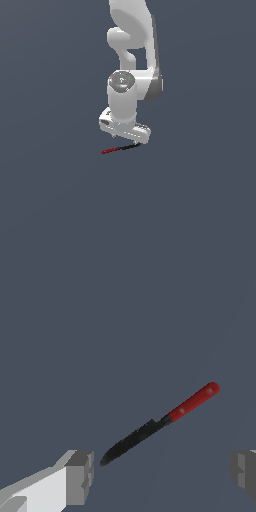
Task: Pick up the object and move it to a goal position.
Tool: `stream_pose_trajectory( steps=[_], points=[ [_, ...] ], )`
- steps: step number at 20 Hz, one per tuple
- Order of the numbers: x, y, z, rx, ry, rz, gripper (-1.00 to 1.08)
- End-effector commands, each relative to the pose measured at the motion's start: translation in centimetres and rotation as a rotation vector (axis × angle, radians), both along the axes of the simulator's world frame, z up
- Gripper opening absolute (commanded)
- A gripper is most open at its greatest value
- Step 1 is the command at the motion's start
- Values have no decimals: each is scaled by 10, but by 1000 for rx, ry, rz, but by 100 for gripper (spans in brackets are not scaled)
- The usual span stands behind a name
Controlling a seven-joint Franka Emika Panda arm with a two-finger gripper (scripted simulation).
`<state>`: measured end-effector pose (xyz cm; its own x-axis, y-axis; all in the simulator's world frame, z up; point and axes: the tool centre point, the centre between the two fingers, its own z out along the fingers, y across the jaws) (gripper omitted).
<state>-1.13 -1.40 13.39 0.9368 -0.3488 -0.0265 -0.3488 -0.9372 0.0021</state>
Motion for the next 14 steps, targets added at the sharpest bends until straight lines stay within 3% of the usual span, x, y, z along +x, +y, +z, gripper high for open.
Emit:
stream_pose_trajectory(
  steps=[1, 14],
  points=[
    [-2, 0, -6, 1, -1, -77, 100],
    [-10, -5, -38, -1, -4, -470, 100]
  ],
)
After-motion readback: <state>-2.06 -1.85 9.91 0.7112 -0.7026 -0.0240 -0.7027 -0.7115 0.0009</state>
